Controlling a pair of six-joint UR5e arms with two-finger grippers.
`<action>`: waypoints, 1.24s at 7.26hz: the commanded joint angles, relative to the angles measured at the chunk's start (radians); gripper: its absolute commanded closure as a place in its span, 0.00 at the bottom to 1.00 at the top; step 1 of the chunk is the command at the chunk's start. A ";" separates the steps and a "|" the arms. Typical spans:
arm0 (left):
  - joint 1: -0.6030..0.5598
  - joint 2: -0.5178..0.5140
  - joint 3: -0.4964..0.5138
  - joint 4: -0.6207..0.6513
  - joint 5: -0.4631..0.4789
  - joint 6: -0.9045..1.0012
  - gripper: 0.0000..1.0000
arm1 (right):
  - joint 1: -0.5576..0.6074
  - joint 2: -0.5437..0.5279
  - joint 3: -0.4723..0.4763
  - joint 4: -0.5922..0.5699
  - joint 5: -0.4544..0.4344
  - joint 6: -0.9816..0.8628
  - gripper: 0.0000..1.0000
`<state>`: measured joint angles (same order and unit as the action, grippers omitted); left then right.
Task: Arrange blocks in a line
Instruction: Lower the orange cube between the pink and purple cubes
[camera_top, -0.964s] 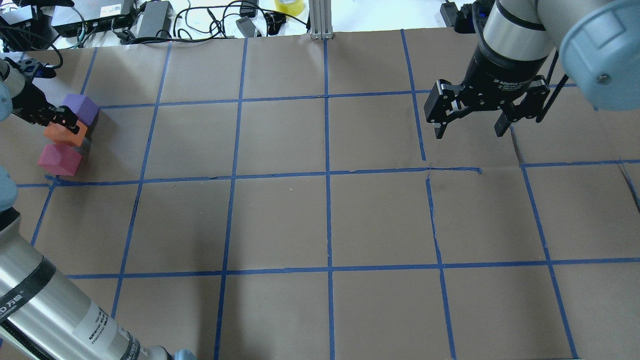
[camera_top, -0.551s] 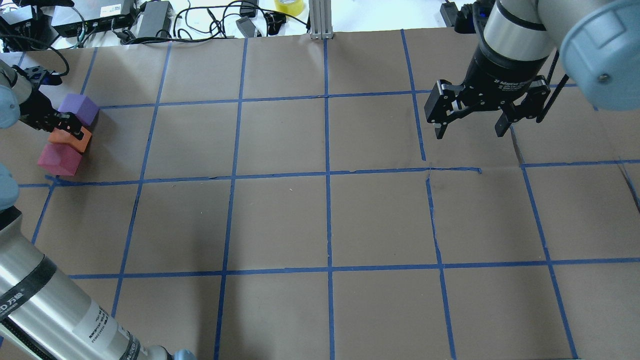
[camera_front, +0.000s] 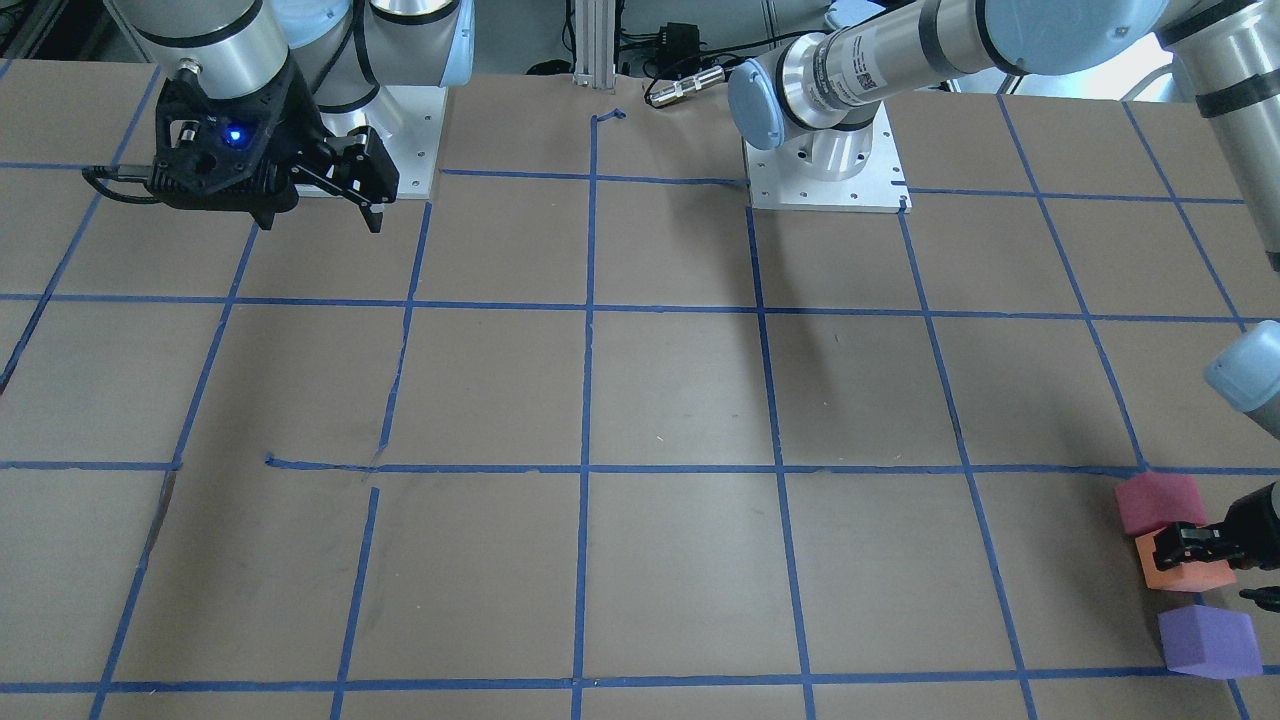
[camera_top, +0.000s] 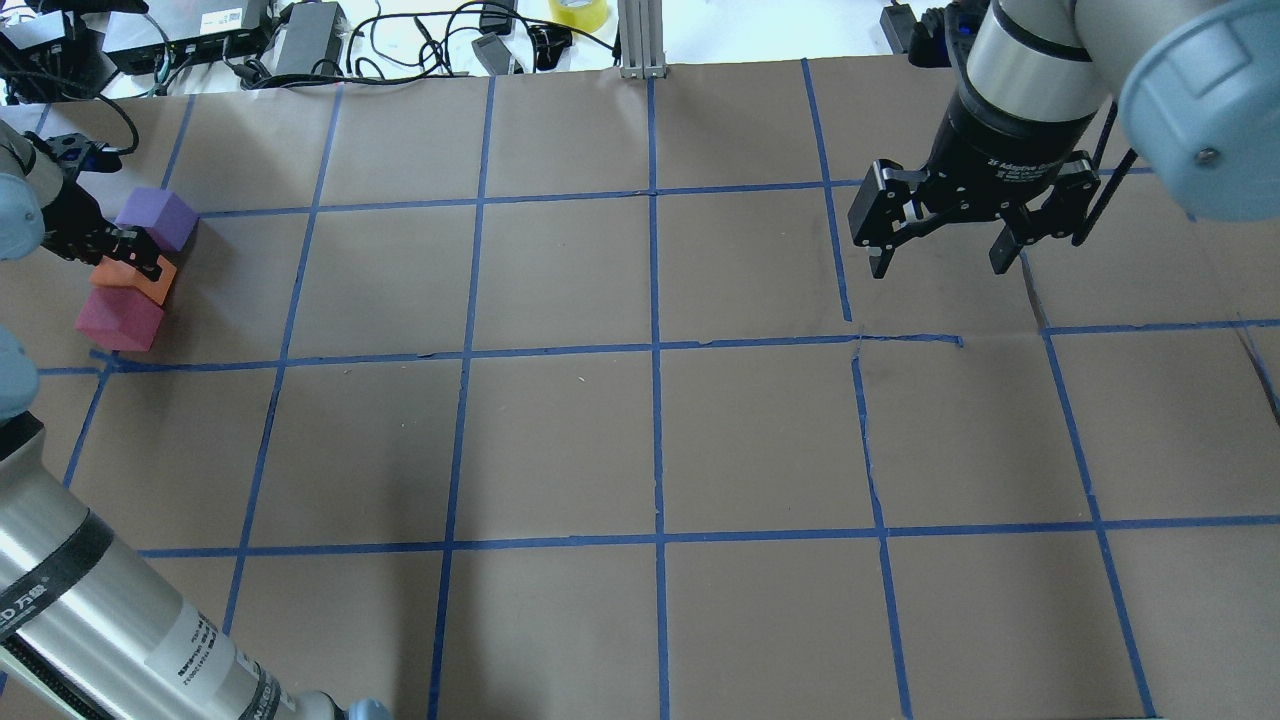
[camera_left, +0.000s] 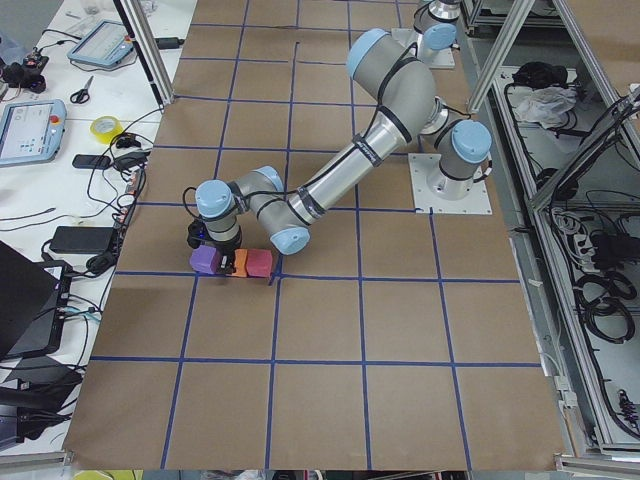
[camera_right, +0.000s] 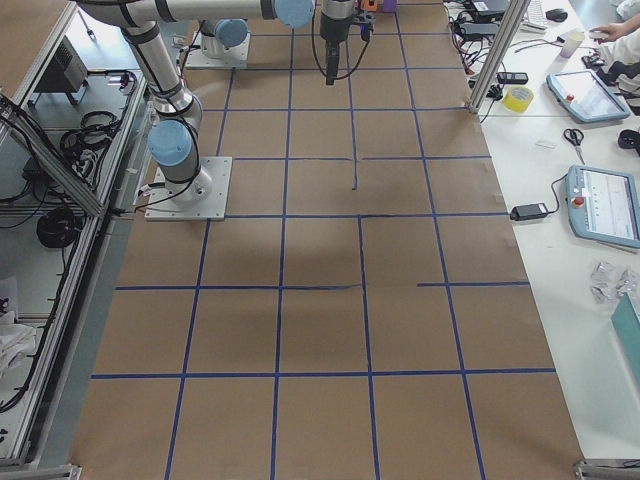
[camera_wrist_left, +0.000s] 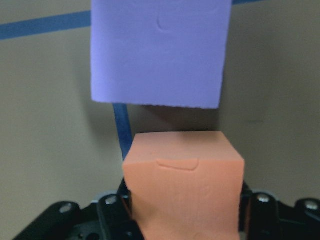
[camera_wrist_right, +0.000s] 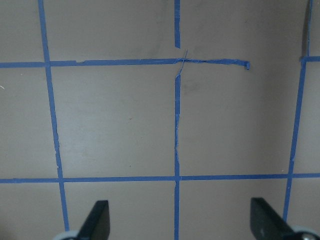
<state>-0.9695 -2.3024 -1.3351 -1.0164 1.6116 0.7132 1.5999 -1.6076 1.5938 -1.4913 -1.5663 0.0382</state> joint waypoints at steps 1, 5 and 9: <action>0.000 0.000 0.002 0.001 -0.004 -0.004 0.86 | -0.002 0.000 0.000 -0.001 0.000 0.000 0.00; 0.000 -0.009 0.004 0.002 -0.050 -0.044 0.86 | 0.000 0.000 0.000 0.000 0.000 0.000 0.00; 0.000 -0.012 0.016 0.005 -0.044 -0.038 0.87 | -0.002 0.000 0.000 -0.001 0.000 0.000 0.00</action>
<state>-0.9692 -2.3146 -1.3224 -1.0119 1.5689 0.6746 1.5987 -1.6076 1.5938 -1.4917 -1.5670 0.0384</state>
